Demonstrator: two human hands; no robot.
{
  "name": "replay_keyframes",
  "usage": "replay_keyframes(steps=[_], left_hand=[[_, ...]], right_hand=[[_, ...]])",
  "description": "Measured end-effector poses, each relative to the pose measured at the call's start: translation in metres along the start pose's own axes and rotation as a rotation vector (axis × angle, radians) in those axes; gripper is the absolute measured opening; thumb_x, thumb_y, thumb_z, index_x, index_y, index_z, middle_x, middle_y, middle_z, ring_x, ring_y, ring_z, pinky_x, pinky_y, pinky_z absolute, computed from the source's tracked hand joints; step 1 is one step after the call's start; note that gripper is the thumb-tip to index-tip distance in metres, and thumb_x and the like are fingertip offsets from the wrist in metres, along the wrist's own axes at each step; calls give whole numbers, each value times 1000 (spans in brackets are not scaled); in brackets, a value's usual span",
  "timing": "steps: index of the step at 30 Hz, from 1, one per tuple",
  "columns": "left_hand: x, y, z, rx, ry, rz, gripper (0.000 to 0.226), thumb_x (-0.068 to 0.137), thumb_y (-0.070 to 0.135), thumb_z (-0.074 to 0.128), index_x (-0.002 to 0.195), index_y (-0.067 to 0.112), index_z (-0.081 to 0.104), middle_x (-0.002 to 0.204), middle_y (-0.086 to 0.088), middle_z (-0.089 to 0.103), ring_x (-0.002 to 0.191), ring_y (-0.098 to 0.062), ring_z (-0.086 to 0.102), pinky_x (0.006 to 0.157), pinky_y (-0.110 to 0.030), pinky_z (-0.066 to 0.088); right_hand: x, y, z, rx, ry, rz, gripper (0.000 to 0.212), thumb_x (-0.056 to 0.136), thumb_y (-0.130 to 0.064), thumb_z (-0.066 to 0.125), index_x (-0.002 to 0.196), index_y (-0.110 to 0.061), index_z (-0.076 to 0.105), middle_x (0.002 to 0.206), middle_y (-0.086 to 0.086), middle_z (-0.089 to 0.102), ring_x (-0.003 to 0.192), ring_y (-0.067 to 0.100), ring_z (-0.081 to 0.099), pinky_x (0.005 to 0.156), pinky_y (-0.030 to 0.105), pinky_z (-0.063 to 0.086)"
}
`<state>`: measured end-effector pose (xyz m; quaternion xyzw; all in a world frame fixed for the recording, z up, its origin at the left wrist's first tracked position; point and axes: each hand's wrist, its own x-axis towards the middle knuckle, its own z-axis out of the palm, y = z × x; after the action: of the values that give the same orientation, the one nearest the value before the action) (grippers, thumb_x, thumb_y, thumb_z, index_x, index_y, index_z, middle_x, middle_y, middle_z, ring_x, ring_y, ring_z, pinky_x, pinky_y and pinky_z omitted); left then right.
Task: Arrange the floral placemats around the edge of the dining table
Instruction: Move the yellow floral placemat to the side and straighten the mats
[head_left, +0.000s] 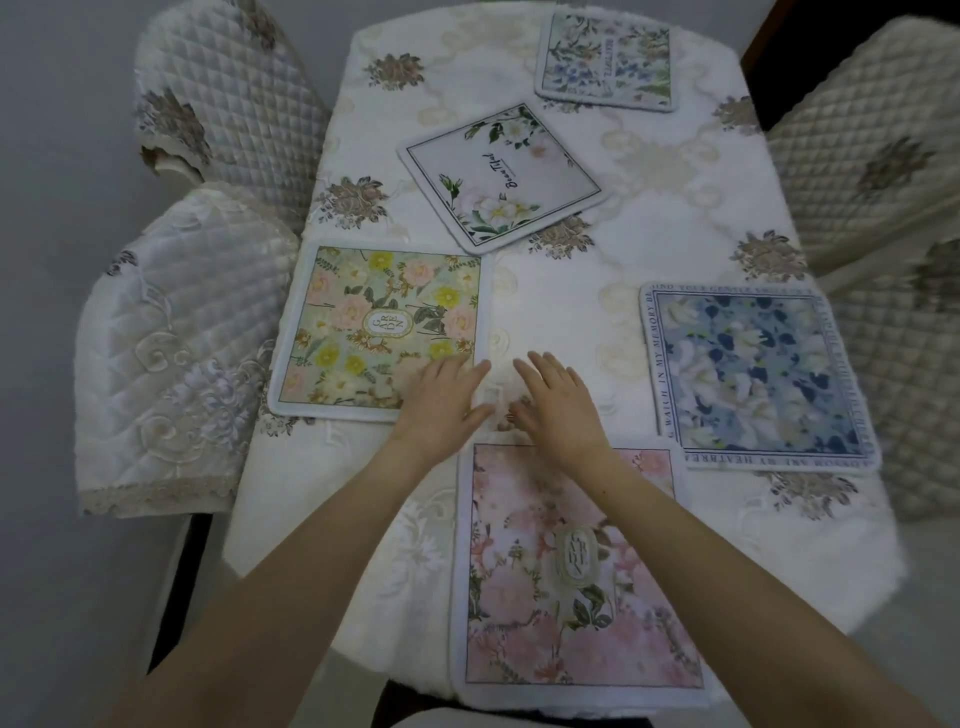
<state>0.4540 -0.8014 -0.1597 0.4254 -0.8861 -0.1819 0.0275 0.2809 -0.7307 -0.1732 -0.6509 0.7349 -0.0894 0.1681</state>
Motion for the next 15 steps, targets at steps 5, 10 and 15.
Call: replay_keyframes(steps=[5,10,15], left_hand=[[16,65,21,-19,4,86,58,91,46,47,141,20,35,145,-13,38,134,-30,30,109,-42,27],[27,145,52,-40,-6,122,60,89,47,51,140,19,36,144,-12,40,132,-30,33,108,-42,30],[43,215,92,-78,-64,126,63,88,44,55,142,18,34,147,-12,35,136,-29,29,111,-41,27]], right_hand=[[-38,63,-29,-10,22,71,56,98,-36,41,148,-18,24,157,7,24,146,23,17,120,41,15],[-82,143,-56,-22,8,119,57,96,-34,46,147,-17,27,156,9,27,145,26,22,117,45,22],[-115,219,-67,-55,-58,132,55,97,-38,44,146,-21,28,155,6,29,145,24,22,117,45,20]])
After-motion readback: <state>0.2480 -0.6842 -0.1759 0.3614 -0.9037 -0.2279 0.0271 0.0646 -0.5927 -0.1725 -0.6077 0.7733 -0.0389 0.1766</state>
